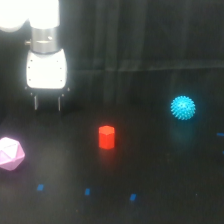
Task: Pick up the red object from the table
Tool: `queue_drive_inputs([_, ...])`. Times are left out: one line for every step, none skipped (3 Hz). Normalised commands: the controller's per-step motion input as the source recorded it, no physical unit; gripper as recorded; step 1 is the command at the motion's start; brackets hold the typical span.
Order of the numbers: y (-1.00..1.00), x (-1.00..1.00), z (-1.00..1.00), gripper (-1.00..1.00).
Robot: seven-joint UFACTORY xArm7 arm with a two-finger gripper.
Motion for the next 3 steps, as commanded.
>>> queue_drive_inputs([0.27,1.0,-0.3,0.58])
queue_drive_inputs([-0.11,0.96,-0.3,1.0])
queue_drive_inputs([-0.14,1.0,-0.24,0.85])
